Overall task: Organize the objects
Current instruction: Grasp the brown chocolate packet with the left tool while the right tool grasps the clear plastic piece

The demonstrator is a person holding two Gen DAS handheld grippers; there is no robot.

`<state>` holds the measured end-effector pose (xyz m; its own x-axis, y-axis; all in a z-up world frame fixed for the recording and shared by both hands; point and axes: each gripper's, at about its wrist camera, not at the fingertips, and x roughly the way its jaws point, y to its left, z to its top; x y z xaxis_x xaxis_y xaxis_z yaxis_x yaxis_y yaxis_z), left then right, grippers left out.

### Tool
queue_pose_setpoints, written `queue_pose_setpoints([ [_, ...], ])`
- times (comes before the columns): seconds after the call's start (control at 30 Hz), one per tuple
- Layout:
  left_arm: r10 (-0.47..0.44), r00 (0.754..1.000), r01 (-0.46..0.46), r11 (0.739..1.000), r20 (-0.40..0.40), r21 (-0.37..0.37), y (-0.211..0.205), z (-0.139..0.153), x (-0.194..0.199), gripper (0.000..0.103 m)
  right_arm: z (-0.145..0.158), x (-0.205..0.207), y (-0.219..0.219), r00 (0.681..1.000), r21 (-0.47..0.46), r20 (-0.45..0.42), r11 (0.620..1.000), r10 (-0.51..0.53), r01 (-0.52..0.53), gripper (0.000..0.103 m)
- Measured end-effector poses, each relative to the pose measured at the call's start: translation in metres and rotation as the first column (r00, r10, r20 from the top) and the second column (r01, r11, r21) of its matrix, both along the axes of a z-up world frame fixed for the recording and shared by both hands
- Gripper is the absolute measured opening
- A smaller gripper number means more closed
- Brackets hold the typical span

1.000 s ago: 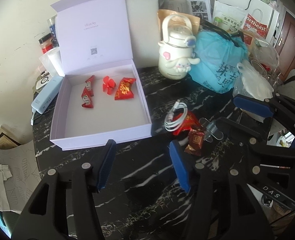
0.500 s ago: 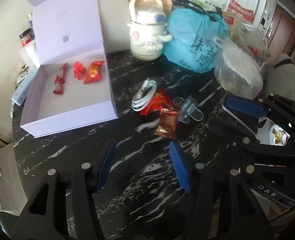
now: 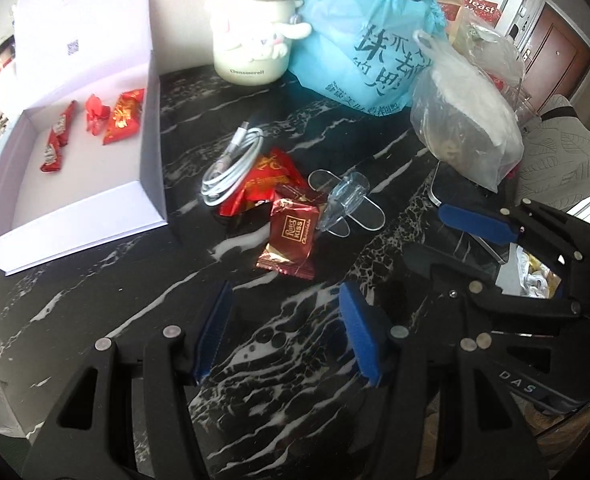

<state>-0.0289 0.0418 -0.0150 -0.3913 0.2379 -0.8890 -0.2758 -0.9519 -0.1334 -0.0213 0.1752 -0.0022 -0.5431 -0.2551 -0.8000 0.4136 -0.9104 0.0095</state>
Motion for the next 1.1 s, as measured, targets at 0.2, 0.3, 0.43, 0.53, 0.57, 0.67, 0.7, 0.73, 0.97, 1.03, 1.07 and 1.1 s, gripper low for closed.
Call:
queue_pose_setpoints([
  [0.2,0.000,1.000,0.000,1.000,0.000,0.005,0.004,-0.011,-0.010,0.054,-0.014,-0.013,0.002,1.000,0.002,0.018,1.000,0.010,-0.010,0.048],
  [0.3,-0.003,1.000,0.003,1.000,-0.002,0.004,0.006,-0.014,-0.015,0.054,-0.019,-0.021,0.004,1.000,0.002,0.025,1.000,0.010,-0.010,0.049],
  [0.43,0.000,1.000,0.000,1.000,0.011,0.016,0.006,-0.020,-0.022,0.054,-0.025,-0.030,0.007,0.999,-0.003,0.040,1.000,0.017,-0.017,0.053],
  [0.53,0.006,1.000,-0.006,1.000,0.017,0.012,0.007,-0.025,-0.029,0.054,-0.028,-0.035,0.011,0.999,-0.003,0.043,1.000,0.016,-0.016,0.057],
  [0.57,0.008,1.000,-0.008,1.000,0.020,0.009,0.007,-0.026,-0.031,0.054,-0.029,-0.037,0.012,0.999,-0.005,0.046,1.000,0.016,-0.016,0.057],
  [0.67,0.006,1.000,-0.006,1.000,0.022,-0.005,0.011,-0.031,-0.036,0.054,-0.033,-0.042,0.015,0.998,-0.006,0.054,1.000,0.011,-0.011,0.057],
  [0.7,0.000,1.000,0.000,1.000,0.019,-0.016,0.012,-0.032,-0.037,0.054,-0.034,-0.044,0.016,0.998,-0.007,0.059,1.000,0.009,-0.008,0.057],
  [0.73,-0.006,1.000,0.006,1.000,0.014,-0.022,0.014,-0.033,-0.038,0.054,-0.035,-0.045,0.017,0.998,-0.009,0.063,1.000,0.006,-0.006,0.057],
  [0.97,-0.030,0.999,0.030,1.000,-0.015,-0.006,0.014,-0.035,-0.041,0.052,-0.040,-0.056,0.022,0.996,-0.069,0.087,0.998,0.002,0.004,0.057],
  [1.03,-0.037,0.999,0.037,0.999,-0.009,-0.018,0.014,-0.037,-0.042,0.050,-0.041,-0.058,0.020,0.996,-0.082,0.090,0.997,0.009,-0.001,0.057],
  [1.07,-0.038,0.999,0.038,0.999,-0.005,-0.027,0.015,-0.039,-0.043,0.048,-0.041,-0.060,0.019,0.996,-0.087,0.093,0.996,0.014,-0.005,0.057],
  [1.1,-0.039,0.999,0.039,0.999,0.000,-0.033,0.015,-0.041,-0.043,0.046,-0.042,-0.061,0.017,0.995,-0.090,0.094,0.996,0.017,-0.009,0.057],
])
